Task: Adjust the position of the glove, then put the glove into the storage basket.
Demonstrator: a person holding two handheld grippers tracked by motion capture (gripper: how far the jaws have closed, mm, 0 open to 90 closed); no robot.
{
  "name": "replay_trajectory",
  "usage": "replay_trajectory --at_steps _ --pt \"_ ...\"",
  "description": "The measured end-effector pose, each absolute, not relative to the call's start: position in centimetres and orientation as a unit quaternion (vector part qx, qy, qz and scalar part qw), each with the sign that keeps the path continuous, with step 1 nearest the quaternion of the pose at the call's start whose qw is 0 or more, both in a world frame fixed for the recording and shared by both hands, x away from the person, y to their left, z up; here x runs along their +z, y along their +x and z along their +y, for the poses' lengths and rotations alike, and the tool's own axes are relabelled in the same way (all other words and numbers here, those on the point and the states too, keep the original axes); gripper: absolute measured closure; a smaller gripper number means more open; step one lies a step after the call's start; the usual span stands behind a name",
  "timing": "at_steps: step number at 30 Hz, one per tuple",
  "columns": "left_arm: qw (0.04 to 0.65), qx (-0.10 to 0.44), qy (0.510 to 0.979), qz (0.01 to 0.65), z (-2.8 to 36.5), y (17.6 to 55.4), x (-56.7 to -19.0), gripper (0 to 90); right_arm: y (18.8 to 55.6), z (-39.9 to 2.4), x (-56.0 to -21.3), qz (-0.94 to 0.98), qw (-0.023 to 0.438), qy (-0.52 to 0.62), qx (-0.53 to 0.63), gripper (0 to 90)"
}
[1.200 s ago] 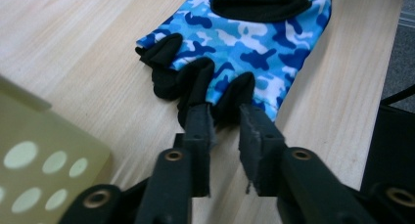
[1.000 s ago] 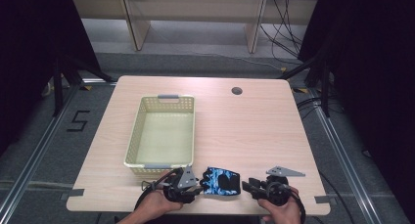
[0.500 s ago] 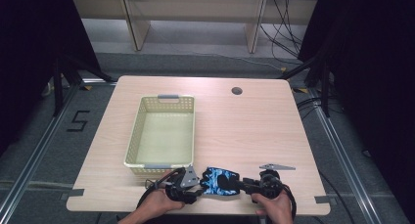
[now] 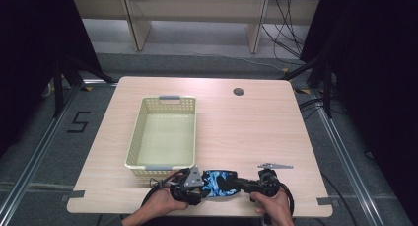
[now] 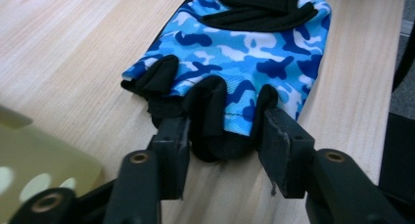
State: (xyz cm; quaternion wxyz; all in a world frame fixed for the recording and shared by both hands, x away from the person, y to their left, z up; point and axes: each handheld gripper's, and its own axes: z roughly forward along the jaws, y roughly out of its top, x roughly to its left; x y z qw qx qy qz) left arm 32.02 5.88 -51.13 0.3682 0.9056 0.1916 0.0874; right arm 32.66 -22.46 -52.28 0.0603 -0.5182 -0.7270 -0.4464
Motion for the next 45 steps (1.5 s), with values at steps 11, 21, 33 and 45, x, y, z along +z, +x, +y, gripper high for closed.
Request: replay_trajectory --at_steps 11,21,33,45 --pt "0.383 0.101 0.900 0.180 5.3 31.0 -51.4 81.4 32.0 -22.9 -52.1 -0.725 0.067 -0.503 -0.466 85.5" --pt "0.389 0.113 0.896 0.181 5.9 30.2 -50.8 84.0 30.8 -22.7 -50.8 -0.717 0.053 -0.488 -0.496 85.5" --pt "0.396 0.121 0.894 0.173 7.4 29.3 -48.8 83.8 29.7 -21.5 -48.3 -0.723 0.029 -0.463 -0.512 85.5" --pt "0.409 0.150 0.883 0.173 10.0 29.4 -44.7 83.4 30.0 -19.3 -43.8 -0.732 0.033 -0.432 -0.526 85.4"
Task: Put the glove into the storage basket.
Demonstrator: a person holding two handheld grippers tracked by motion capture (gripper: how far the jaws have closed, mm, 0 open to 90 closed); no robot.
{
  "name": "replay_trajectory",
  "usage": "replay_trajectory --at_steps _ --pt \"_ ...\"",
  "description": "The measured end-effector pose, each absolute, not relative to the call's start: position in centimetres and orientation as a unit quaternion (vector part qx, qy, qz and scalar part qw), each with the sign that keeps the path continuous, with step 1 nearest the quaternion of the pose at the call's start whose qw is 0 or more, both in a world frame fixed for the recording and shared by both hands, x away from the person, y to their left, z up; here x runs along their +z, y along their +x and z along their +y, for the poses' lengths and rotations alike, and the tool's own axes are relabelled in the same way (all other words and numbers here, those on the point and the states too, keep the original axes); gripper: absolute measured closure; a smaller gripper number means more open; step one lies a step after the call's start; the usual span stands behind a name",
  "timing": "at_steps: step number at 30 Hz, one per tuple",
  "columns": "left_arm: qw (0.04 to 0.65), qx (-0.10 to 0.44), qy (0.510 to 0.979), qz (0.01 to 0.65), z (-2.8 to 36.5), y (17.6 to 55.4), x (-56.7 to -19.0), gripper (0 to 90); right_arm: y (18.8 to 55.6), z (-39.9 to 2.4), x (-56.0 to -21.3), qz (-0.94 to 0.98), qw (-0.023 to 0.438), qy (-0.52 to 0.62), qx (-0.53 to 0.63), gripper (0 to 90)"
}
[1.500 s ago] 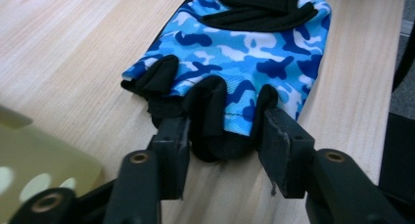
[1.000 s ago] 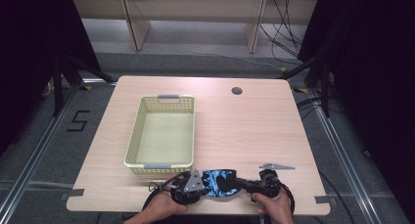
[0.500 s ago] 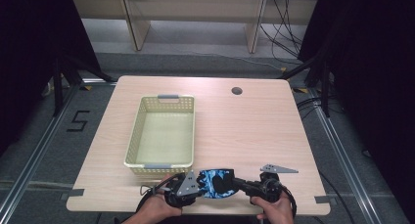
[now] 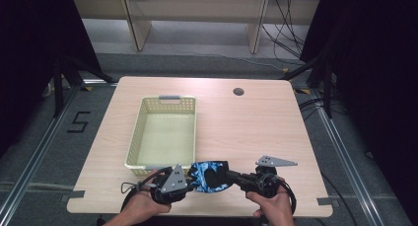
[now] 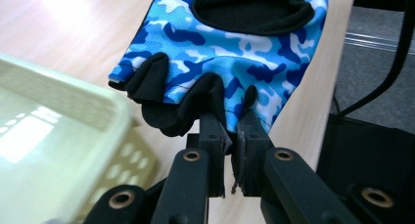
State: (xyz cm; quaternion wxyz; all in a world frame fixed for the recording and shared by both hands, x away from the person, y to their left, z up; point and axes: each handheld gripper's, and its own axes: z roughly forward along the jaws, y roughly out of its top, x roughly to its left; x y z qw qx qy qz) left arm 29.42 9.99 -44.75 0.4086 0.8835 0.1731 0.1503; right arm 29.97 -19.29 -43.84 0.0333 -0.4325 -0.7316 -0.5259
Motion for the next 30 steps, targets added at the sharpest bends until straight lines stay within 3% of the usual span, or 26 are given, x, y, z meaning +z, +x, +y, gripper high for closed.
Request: replay_trajectory --at_steps 30 --pt "0.374 0.162 0.880 0.244 19.0 34.9 -40.5 83.2 37.7 -9.3 -39.2 -0.767 0.040 -0.381 -0.514 85.4"
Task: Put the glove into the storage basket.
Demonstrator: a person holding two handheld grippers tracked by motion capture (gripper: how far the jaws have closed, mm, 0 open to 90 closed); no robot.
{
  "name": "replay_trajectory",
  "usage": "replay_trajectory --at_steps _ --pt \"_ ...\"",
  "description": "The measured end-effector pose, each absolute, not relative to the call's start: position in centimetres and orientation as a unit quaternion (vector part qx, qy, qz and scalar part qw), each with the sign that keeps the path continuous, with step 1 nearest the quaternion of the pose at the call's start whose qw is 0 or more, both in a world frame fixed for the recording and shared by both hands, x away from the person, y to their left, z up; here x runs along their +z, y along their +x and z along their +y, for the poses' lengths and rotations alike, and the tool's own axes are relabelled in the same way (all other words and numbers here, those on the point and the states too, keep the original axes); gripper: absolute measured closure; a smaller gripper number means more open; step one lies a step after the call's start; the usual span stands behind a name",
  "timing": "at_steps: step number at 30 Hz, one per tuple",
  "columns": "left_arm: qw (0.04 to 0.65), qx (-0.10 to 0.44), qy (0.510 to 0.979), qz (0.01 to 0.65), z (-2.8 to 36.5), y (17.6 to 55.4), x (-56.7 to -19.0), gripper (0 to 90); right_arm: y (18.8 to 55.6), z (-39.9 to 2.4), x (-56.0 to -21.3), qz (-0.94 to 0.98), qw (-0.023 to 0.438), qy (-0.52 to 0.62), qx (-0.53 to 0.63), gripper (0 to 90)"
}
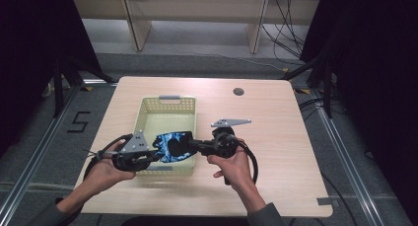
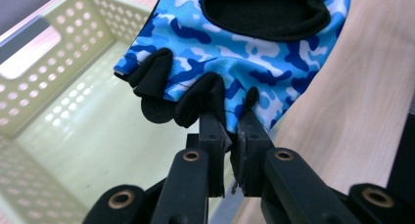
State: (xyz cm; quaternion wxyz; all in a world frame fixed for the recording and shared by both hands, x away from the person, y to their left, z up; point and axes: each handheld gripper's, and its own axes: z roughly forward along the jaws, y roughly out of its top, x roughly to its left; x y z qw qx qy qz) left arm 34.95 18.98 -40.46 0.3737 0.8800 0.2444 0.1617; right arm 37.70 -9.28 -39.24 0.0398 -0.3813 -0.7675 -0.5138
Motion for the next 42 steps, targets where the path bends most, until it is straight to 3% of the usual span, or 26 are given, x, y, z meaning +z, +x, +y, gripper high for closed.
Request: replay_trajectory --at_steps 17,42 --pt "0.338 0.160 0.884 0.280 22.3 37.0 -41.9 83.1 40.4 -4.6 -41.2 -0.783 0.060 -0.391 -0.480 85.5" --pt "0.298 0.141 0.895 0.300 23.9 37.9 -44.1 82.9 42.2 -1.3 -44.0 -0.811 0.069 -0.407 -0.415 85.5"
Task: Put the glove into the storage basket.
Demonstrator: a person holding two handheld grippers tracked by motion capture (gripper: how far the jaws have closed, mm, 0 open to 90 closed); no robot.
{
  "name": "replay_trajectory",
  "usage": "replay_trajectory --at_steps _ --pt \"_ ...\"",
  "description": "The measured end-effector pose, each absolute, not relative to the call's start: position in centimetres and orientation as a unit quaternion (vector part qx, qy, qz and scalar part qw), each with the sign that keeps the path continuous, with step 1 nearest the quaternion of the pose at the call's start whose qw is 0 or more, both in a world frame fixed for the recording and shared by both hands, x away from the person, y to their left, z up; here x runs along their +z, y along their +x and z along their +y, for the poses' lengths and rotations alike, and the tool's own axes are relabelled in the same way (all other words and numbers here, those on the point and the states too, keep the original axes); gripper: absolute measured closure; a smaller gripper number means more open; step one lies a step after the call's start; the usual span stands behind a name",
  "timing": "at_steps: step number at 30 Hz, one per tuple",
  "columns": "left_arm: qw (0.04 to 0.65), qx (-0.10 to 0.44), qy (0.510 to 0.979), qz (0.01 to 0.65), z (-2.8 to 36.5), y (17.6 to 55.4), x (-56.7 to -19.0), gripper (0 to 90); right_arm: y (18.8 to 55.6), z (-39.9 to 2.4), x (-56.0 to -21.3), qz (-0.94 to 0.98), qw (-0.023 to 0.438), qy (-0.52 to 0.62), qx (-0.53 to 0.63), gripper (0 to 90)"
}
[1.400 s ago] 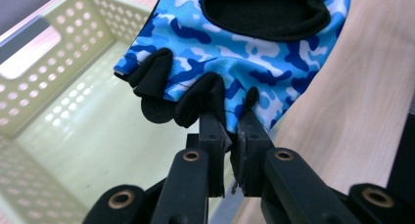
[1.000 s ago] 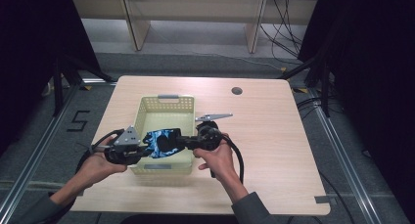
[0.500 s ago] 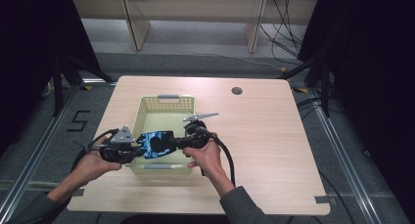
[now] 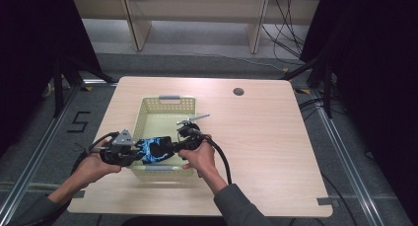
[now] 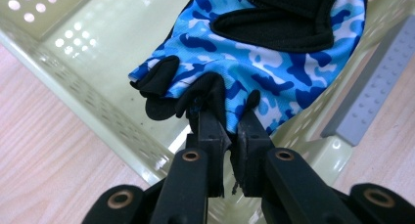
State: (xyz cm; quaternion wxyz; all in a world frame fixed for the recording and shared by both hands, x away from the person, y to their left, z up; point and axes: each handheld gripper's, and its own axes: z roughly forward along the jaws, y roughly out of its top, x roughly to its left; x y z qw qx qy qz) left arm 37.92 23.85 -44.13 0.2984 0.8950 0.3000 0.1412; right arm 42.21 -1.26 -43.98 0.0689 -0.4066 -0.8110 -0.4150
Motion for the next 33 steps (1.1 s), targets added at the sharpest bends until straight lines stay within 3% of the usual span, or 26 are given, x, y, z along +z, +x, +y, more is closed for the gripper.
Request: replay_trajectory --at_steps 14,27,33 --pt "0.271 0.124 0.908 0.295 23.7 38.4 -44.2 80.7 43.0 -0.4 -44.8 -0.822 0.071 -0.428 -0.370 85.4" --pt "0.269 0.104 0.902 0.321 24.0 38.7 -43.1 56.7 43.2 -0.6 -45.6 -0.828 0.067 -0.436 -0.347 85.4" --pt "0.285 0.120 0.898 0.314 24.0 38.5 -42.0 56.4 43.0 -0.9 -45.5 -0.824 0.070 -0.444 -0.346 85.3"
